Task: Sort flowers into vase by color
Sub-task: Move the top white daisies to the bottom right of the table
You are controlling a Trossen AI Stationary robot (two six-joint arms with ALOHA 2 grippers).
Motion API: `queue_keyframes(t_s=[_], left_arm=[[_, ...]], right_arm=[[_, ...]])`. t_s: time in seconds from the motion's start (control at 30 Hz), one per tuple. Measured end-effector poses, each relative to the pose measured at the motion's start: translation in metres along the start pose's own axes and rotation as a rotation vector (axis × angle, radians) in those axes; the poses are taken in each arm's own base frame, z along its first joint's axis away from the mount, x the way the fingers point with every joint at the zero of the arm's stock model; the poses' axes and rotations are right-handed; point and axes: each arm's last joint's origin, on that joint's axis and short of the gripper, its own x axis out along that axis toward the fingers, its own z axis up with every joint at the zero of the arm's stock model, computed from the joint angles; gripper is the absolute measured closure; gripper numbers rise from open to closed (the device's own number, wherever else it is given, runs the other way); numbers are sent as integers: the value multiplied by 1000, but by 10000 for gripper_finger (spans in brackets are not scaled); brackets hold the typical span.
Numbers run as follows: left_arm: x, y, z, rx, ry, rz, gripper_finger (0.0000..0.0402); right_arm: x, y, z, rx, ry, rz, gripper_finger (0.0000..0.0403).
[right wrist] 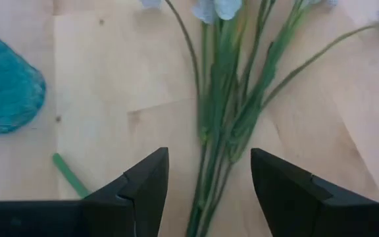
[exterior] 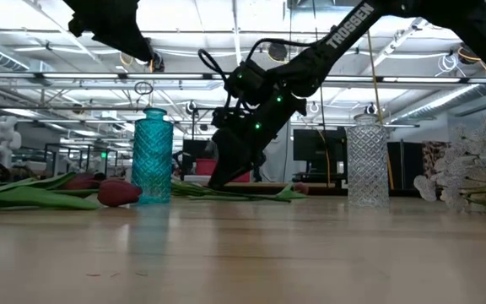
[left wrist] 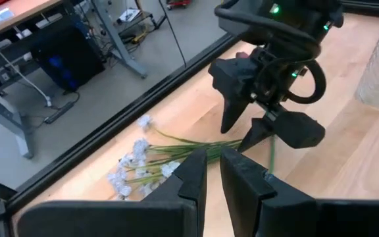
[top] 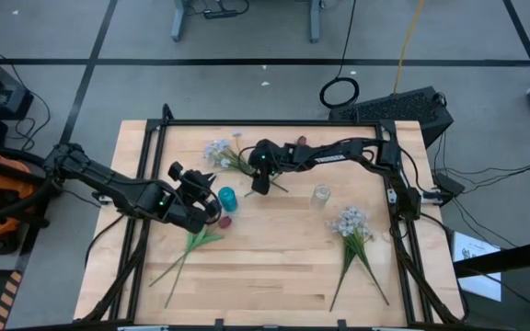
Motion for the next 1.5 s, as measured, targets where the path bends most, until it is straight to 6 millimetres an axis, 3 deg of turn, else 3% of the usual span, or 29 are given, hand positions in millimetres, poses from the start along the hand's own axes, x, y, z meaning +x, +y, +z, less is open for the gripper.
queue_keyframes(t_s=[0.4,0.73,0.93,1.2,1.5], left_arm=[[0,-2,1,-19,-2,-15,349],[0,-2,1,-18,0,-17,349],[0,-2,1,-14,2,-17,349],[0,-2,1,-16,2,-17,349],[8,-5,-13,-29,-2,-23,349]], right_arm=[[1,3,-2,30,18,-8,197],[19,10,-15,52,54,-16,197],[20,9,-16,58,54,-30,203],[21,9,-17,58,57,-32,282],[21,9,-17,81,48,-38,370]])
